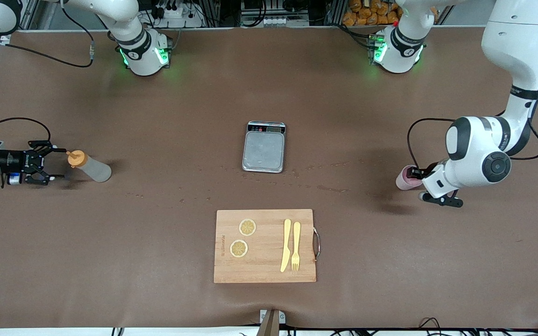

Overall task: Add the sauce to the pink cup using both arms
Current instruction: 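Carry the pink cup with the left gripper toward the metal scale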

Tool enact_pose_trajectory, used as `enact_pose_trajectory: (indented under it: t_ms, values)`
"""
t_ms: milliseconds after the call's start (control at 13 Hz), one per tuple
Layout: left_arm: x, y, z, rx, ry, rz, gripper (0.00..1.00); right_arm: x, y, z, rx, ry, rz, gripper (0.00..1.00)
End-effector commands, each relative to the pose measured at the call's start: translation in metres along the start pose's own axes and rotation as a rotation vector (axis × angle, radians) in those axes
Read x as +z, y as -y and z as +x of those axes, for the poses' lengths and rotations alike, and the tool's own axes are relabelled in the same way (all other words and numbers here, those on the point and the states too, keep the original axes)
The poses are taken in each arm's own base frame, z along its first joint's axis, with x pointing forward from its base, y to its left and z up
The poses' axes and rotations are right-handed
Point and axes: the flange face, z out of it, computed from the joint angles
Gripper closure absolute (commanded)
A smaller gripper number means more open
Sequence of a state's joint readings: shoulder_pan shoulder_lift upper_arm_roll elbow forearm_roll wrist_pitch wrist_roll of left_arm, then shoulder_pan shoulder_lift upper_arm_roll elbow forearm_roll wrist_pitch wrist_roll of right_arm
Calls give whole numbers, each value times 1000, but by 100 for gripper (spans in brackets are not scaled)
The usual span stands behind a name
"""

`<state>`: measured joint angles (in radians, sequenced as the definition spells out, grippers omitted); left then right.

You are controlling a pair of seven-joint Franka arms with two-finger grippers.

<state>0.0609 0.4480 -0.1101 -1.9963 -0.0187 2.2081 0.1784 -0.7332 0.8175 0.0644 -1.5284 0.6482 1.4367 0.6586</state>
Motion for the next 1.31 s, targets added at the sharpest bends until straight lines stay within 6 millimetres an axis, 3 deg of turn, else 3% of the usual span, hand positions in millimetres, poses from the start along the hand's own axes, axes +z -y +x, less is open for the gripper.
enact_pose_trajectory:
  t_ms: [0,231,538,769,1000,1231]
  values:
    - [-2,-2,0,28,-14,7,100,20,14,11,-21,28,15,0]
    - [-12,-1,1,29,-32,10,100,44,31,6,-38,55,9,0]
    - [-56,-9,0,40,-96,26,100,55,38,4,-45,50,-5,0]
    - [-90,-26,3,30,-133,15,100,62,35,7,-47,60,-14,0]
    - [-114,-67,5,-39,-150,-29,100,68,28,14,-67,76,-22,0]
    - [-117,-133,4,-129,-140,-57,100,77,24,16,-65,81,-47,0]
